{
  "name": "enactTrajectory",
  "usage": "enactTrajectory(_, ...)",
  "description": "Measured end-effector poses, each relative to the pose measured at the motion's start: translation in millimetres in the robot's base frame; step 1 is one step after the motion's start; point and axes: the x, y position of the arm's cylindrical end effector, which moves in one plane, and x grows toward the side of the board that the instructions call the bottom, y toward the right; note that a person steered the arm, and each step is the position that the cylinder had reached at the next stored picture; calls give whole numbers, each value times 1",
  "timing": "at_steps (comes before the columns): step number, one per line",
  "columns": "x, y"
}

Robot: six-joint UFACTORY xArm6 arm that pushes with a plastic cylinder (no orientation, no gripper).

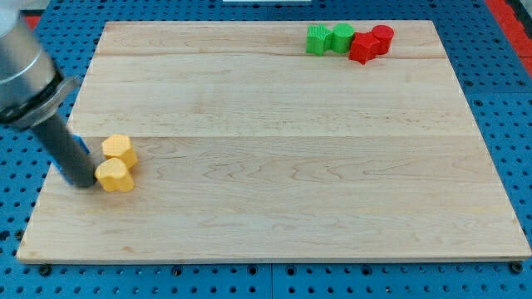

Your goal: Push the red star towards the green circle

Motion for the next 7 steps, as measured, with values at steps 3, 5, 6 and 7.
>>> enactTrajectory(3, -103, 132)
enactTrajectory(5, -214, 355)
enactTrajectory(6, -234, 445)
enactTrajectory(7, -226, 474)
